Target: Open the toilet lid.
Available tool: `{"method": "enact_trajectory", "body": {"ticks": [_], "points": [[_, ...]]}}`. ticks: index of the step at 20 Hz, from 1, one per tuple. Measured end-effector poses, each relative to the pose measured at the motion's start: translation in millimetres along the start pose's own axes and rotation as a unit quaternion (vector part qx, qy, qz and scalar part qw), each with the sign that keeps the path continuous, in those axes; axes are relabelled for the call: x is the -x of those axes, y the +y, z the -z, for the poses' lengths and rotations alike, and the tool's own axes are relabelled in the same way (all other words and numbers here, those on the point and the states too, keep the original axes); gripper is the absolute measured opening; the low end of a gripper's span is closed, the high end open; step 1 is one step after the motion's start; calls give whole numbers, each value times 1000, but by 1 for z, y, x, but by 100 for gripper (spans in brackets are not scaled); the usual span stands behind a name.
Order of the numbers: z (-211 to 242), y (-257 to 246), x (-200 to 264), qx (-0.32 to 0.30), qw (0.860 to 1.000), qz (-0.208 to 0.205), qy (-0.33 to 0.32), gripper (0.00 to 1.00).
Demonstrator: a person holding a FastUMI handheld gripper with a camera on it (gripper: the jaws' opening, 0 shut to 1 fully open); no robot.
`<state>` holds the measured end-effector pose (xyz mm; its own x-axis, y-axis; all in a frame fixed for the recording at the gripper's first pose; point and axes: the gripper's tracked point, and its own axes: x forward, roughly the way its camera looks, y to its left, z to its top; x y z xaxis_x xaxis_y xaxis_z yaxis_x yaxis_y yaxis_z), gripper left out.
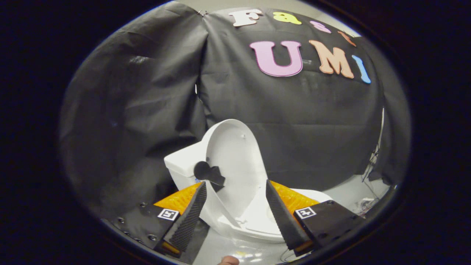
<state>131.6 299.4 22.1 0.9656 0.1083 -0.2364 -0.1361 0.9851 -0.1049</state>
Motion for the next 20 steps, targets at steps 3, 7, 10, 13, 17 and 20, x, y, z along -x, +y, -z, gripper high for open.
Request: {"method": "enact_trajectory", "body": {"ticks": [3,7,10,13,17,20], "points": [[0,-18,24,11,1000,0,-2,99],[-1,-43,53,29,1000,3,-11,99],[-5,-61,69,44,999,0,-17,99],[-7,-98,82,36,999,22,-20,100],[-23,-122,93,34,999,20,-38,100],[-30,-145,101,47,998,22,-45,100]]}}
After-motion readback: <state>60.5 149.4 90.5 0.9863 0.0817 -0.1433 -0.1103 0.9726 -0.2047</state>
